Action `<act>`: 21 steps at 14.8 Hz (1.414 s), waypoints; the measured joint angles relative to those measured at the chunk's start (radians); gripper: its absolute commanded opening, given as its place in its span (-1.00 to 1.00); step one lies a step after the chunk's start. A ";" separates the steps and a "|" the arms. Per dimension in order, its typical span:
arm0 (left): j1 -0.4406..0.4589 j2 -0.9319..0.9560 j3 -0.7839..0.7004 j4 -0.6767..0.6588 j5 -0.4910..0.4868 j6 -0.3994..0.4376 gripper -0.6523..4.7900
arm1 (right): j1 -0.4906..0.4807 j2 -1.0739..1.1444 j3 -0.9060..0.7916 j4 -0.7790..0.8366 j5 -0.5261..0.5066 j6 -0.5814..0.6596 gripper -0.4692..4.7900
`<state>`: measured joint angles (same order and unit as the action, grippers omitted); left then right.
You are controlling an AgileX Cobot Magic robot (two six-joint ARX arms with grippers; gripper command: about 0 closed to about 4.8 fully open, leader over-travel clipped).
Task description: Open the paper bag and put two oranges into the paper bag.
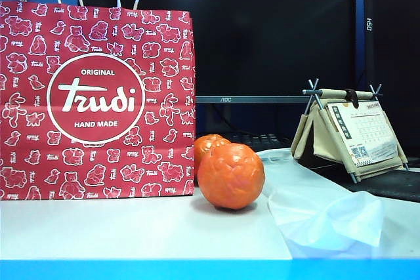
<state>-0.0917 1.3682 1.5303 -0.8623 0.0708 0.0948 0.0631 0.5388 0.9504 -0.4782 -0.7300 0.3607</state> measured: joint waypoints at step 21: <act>0.000 0.166 0.134 -0.055 -0.175 0.077 -0.78 | 0.000 0.001 0.000 -0.010 -0.004 0.005 0.02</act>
<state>-0.0917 1.5345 1.6646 -0.9173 -0.1040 0.1715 0.0635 0.5396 0.9504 -0.4877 -0.7341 0.3653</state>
